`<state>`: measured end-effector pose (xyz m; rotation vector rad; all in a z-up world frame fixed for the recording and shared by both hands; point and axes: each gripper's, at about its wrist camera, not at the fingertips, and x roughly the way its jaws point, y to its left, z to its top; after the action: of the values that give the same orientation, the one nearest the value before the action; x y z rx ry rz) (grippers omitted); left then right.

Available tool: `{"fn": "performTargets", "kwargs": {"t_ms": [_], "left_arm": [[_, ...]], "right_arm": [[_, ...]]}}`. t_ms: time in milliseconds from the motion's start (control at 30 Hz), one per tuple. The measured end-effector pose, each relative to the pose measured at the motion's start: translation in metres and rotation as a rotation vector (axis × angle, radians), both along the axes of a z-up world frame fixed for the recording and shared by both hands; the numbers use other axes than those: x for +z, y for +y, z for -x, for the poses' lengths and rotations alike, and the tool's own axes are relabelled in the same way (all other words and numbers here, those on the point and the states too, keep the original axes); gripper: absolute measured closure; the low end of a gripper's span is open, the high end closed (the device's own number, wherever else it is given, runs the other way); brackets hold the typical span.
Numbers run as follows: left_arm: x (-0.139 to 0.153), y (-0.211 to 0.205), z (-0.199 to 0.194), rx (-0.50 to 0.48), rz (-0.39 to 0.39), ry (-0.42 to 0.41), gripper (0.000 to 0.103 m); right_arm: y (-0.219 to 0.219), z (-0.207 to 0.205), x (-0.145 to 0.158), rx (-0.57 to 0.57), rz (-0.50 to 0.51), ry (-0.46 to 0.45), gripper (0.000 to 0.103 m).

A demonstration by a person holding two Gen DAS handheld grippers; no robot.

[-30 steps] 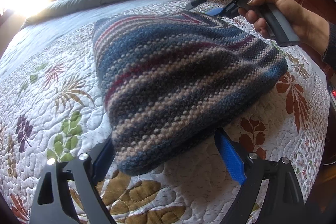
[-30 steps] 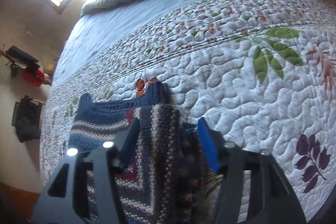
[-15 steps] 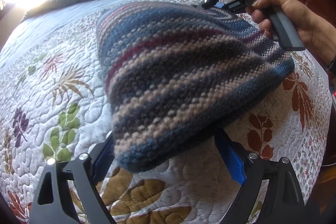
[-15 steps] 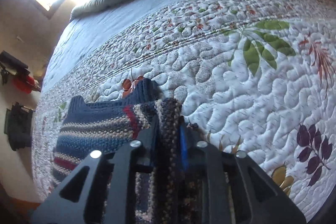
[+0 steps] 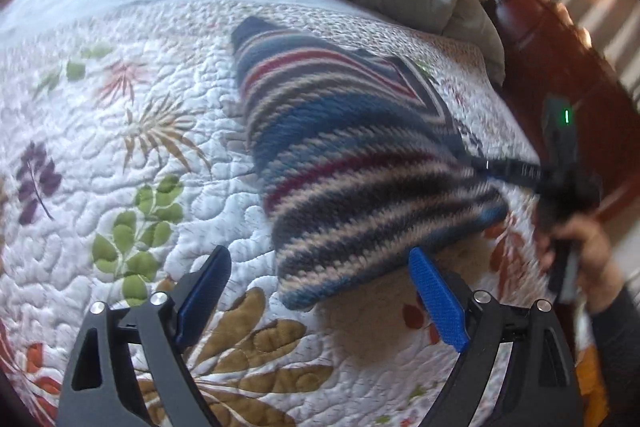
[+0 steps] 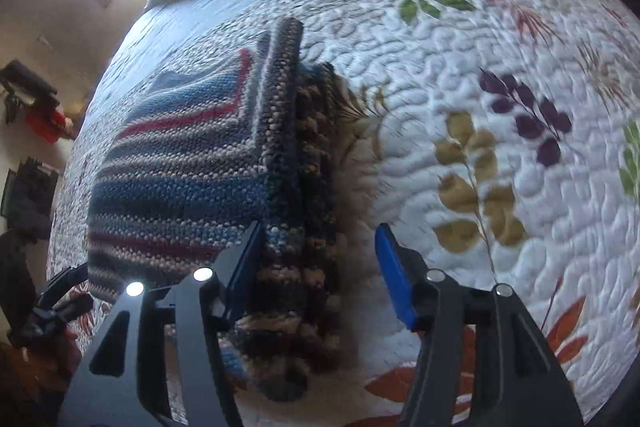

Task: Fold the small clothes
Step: 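Grip the bundle with both tools and lift it off the bedspread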

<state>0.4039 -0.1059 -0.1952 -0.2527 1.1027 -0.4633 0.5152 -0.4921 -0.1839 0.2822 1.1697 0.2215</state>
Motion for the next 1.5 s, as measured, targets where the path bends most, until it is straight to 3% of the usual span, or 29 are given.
{"fn": "performTargets", "kwargs": {"t_ms": [67, 167, 233, 333, 467, 500, 567, 667, 733, 800, 867, 933, 1033, 1133, 1233, 1500], "left_arm": [[0.002, 0.008, -0.007, 0.034, 0.029, 0.036, 0.012], [0.008, 0.010, -0.018, 0.058, 0.021, 0.050, 0.012], [0.010, 0.005, -0.026, 0.067, -0.008, 0.042, 0.012], [0.006, 0.001, -0.038, 0.099, -0.059, 0.058, 0.011], [-0.016, -0.002, -0.039, 0.104, -0.117, 0.104, 0.007], [-0.024, -0.002, -0.039, 0.105, -0.110, 0.131, 0.006], [-0.033, 0.000, -0.040, 0.094, -0.088, 0.173, 0.005], [-0.019, 0.008, -0.038, 0.078, -0.029, 0.140, 0.007], [-0.003, 0.015, -0.039, 0.046, 0.044, 0.099, 0.007], [0.008, 0.019, -0.046, 0.012, 0.113, 0.084, 0.006], [0.012, 0.024, -0.058, -0.017, 0.204, 0.098, 0.006], [0.002, 0.033, -0.074, -0.022, 0.339, 0.172, 0.005], [-0.026, 0.043, -0.099, 0.044, 0.449, 0.288, 0.004], [-0.042, 0.047, -0.122, 0.111, 0.433, 0.337, 0.004], [-0.057, 0.054, -0.136, 0.137, 0.467, 0.381, 0.004], [-0.075, 0.039, -0.142, 0.031, 0.542, 0.385, 0.004]], "right_arm": [[-0.002, 0.012, 0.018, -0.017, -0.010, -0.051, 0.052], [0.011, 0.043, 0.062, 0.021, -0.012, -0.212, 0.054], [0.031, 0.055, 0.072, 0.097, -0.073, -0.222, 0.054], [0.057, 0.056, 0.057, 0.173, -0.100, -0.169, 0.063], [0.077, 0.050, 0.011, 0.218, -0.019, -0.072, 0.072], [0.079, 0.052, -0.001, 0.235, 0.028, -0.058, 0.078], [0.082, 0.060, -0.006, 0.274, 0.084, -0.079, 0.079], [0.072, 0.067, 0.020, 0.298, 0.033, -0.094, 0.071], [0.048, 0.067, 0.044, 0.244, -0.046, -0.121, 0.052], [0.011, 0.053, 0.051, 0.138, -0.180, -0.086, 0.009], [-0.020, 0.037, 0.043, 0.032, -0.303, -0.034, 0.007], [-0.048, 0.012, 0.020, -0.049, -0.461, 0.067, 0.007], [-0.068, -0.015, -0.012, -0.125, -0.580, 0.173, 0.007], [-0.064, -0.037, -0.026, -0.109, -0.593, 0.204, 0.007], [-0.047, -0.055, -0.038, -0.073, -0.599, 0.231, 0.007], [0.000, -0.079, -0.047, 0.040, -0.563, 0.272, 0.006]]}}
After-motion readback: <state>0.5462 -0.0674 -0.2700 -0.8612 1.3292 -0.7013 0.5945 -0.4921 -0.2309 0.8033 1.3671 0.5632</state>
